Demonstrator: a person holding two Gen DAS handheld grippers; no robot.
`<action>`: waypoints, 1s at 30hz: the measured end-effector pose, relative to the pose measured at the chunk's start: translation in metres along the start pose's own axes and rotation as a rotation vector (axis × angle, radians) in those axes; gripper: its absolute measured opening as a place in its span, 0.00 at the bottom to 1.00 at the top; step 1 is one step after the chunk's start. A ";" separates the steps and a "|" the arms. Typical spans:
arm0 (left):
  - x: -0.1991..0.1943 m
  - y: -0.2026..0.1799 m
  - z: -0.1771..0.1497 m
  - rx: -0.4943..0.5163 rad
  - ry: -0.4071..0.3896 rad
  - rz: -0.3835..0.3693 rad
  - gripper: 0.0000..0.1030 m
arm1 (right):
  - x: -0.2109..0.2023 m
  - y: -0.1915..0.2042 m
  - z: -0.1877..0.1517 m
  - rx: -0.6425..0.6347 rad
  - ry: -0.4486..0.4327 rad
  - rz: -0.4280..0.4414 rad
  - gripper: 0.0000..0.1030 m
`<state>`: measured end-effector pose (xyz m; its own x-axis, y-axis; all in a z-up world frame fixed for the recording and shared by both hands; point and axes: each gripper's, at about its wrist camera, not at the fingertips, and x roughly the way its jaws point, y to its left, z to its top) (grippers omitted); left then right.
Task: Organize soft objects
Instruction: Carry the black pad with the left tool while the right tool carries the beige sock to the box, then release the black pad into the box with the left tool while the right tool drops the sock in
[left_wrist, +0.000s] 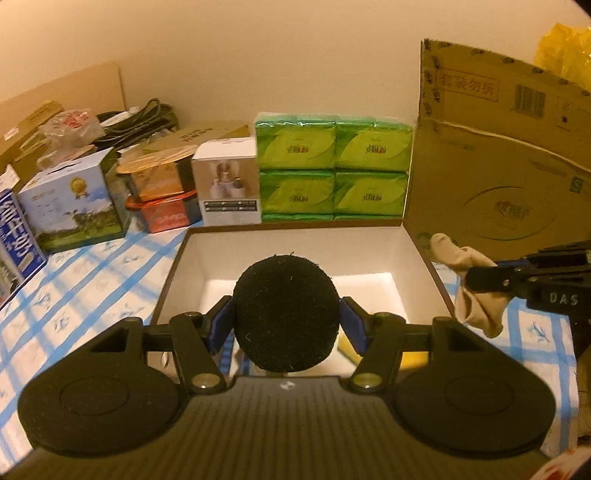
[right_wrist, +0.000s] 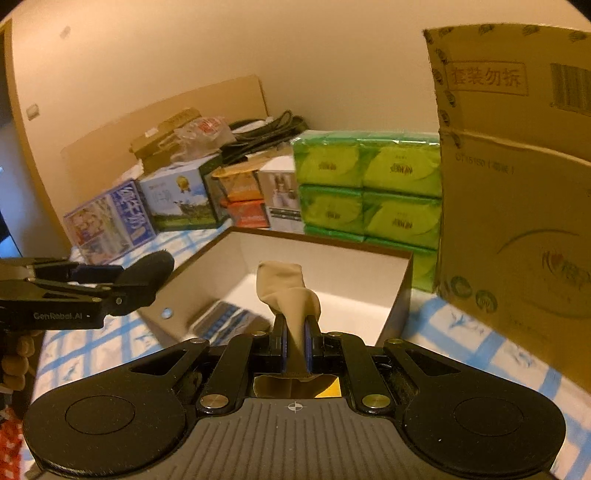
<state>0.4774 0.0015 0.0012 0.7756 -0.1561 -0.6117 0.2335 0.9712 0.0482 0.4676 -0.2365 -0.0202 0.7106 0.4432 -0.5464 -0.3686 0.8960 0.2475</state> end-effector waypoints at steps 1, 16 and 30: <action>0.010 -0.002 0.005 0.005 0.007 0.001 0.58 | 0.007 -0.004 0.003 -0.001 0.000 -0.001 0.09; 0.104 -0.019 0.044 0.012 0.037 0.004 0.67 | 0.069 -0.046 0.024 0.025 0.012 -0.041 0.09; 0.090 0.009 0.021 0.013 0.089 0.045 0.67 | 0.068 -0.041 0.034 0.050 -0.085 -0.068 0.70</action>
<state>0.5619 -0.0080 -0.0367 0.7304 -0.0952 -0.6764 0.2074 0.9744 0.0868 0.5518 -0.2425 -0.0405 0.7817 0.3800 -0.4944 -0.2887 0.9233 0.2531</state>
